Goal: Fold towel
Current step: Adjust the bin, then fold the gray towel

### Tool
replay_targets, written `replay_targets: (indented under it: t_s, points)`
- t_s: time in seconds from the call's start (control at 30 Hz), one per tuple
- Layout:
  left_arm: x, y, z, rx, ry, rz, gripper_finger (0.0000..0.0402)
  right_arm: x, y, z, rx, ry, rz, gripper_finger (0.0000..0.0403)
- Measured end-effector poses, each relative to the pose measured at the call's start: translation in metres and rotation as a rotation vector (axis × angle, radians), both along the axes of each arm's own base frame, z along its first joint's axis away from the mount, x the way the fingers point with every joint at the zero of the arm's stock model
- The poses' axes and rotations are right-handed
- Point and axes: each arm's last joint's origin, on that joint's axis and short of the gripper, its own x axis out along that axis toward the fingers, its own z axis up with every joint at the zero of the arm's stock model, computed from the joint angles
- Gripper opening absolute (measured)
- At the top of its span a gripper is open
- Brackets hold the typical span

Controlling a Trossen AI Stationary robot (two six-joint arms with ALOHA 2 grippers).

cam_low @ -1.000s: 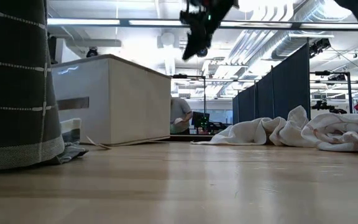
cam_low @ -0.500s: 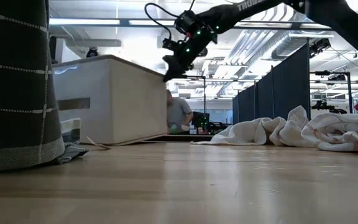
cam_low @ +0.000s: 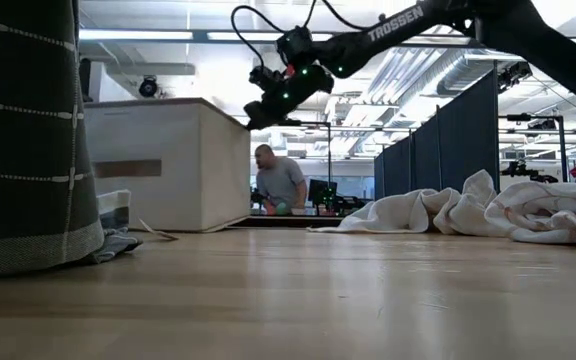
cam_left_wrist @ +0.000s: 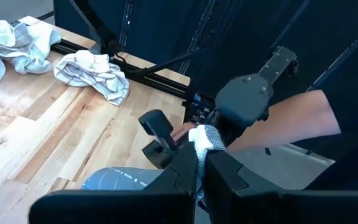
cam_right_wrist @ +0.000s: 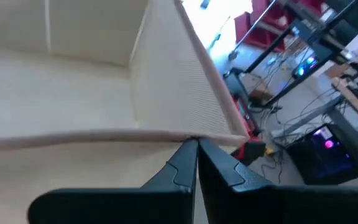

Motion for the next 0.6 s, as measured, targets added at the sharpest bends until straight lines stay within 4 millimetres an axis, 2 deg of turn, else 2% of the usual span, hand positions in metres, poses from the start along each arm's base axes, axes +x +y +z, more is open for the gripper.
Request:
replay_targets:
  t_s: [0.17, 0.27, 0.47, 0.6]
  points:
    - [0.001, 0.001, 0.0, 0.001, -0.002, 0.006, 0.0003, -0.005, -0.004, 0.005, -0.069, 0.023, -0.193, 0.0]
    - [0.002, 0.001, 0.0, 0.019, -0.002, 0.005, 0.0003, -0.016, 0.004, 0.022, -0.097, 0.09, -0.315, 0.0]
    - [0.014, 0.01, 0.0, 0.161, -0.016, 0.042, 0.0003, -0.059, 0.044, 0.083, -0.026, 0.195, -0.296, 0.0]
    - [0.029, 0.022, -0.002, 0.267, 0.01, 0.078, 0.0003, -0.104, 0.077, 0.128, 0.17, 0.157, -0.191, 0.0]
